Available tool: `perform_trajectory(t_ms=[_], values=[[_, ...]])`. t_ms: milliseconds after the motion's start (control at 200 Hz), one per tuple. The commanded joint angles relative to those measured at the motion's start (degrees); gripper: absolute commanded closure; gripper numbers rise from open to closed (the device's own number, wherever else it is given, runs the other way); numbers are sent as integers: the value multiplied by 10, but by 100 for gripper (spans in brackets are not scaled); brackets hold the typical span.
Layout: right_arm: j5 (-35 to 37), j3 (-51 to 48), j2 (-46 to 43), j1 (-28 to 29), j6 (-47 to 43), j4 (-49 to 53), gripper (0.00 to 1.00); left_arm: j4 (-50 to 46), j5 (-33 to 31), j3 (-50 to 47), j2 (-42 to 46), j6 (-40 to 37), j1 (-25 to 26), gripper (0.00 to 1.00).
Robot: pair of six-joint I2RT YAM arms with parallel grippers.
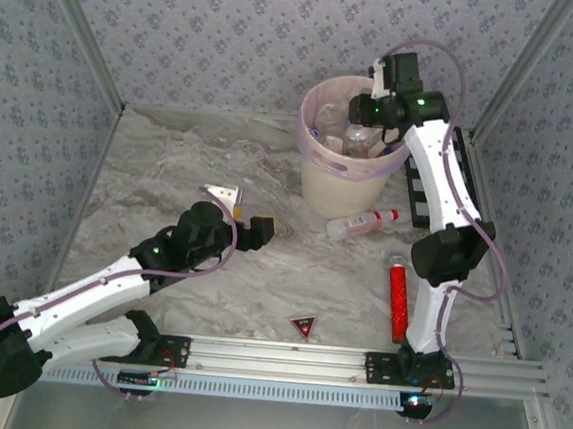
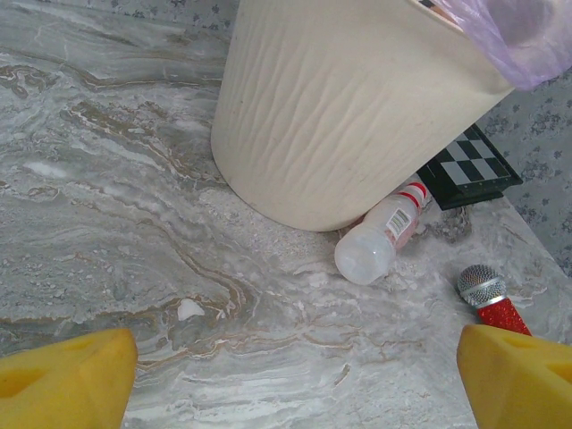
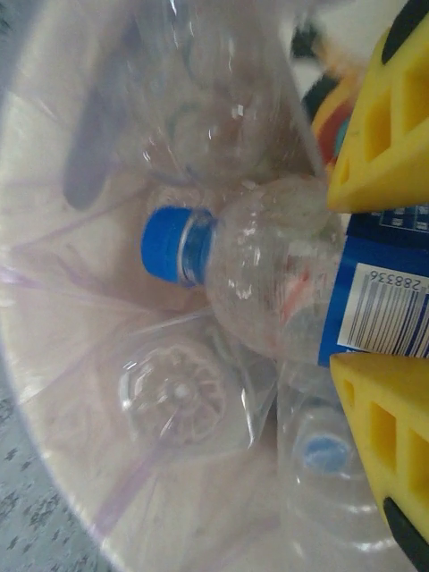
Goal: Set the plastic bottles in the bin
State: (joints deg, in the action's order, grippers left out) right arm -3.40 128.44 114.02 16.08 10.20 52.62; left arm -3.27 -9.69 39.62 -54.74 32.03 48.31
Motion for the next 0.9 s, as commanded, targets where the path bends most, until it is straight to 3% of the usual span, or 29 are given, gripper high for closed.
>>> perform_trajectory(t_ms=[0,245,565,765,895], values=[[-28,-73,1,13,37,-29,56,0,1,10,10,0,-4,8],[-121,-164,-9,34,85,-116,59,4,3,16,-15,-5,-6,8],[-221,-142,30,100,105,-130,59,-33,-19,15,12,-5,-7,7],[-198,-14,51,114,81,-77,54,-49,-26,10,35,-6,-14,7],[-166,88,58,110,78,-22,38,-46,-26,11,32,-8,-16,7]])
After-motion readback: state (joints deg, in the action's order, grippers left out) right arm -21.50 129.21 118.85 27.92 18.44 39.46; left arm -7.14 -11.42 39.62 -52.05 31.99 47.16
